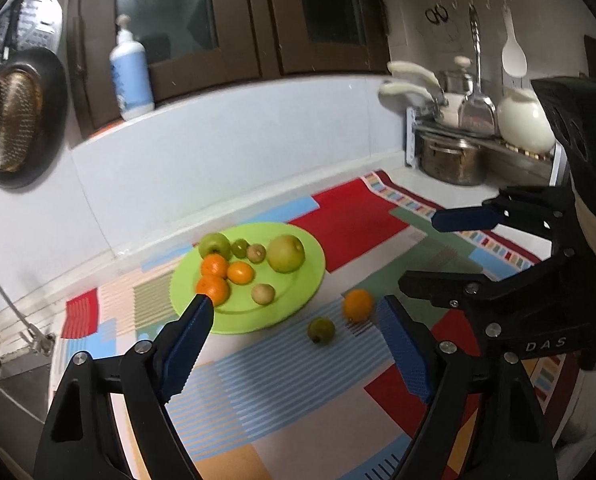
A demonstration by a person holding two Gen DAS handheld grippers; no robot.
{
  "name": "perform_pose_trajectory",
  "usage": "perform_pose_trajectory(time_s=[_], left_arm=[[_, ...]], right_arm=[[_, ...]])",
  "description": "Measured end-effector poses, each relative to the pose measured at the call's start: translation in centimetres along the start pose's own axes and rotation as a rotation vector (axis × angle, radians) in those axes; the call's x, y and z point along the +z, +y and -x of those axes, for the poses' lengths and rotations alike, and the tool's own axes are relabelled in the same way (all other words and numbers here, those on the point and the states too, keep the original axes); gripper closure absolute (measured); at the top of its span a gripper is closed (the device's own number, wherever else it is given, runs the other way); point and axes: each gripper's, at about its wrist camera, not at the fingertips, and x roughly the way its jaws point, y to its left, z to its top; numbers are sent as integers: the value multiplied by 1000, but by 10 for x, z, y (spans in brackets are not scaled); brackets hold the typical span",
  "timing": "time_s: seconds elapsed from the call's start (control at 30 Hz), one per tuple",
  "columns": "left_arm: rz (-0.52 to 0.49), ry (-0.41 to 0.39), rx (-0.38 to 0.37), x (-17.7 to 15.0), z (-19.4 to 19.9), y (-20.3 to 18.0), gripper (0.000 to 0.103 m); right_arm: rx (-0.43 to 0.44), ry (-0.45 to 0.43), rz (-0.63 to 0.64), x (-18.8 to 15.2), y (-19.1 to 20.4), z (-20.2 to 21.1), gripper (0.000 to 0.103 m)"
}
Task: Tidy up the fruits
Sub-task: 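Move both open tools back toward the remaining orange and kiwi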
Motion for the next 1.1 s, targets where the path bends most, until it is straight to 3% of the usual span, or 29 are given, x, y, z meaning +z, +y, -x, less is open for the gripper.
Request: perform_pose_trajectory(time_s=[0.23, 0.67, 0.93, 1.1], left_arm=[[-43, 61, -52, -6, -32, -1, 29], [13, 213, -171, -24, -94, 7, 43], [73, 244, -207, -25, -116, 12, 46], [111, 272, -238, -27, -125, 11, 52]], right_arm=[[28, 72, 14, -9, -6, -32, 37], [103, 202, -26, -24, -17, -96, 44], [142, 244, -104, -28, -29, -122, 52], [173, 256, -124, -29, -31, -128, 63]])
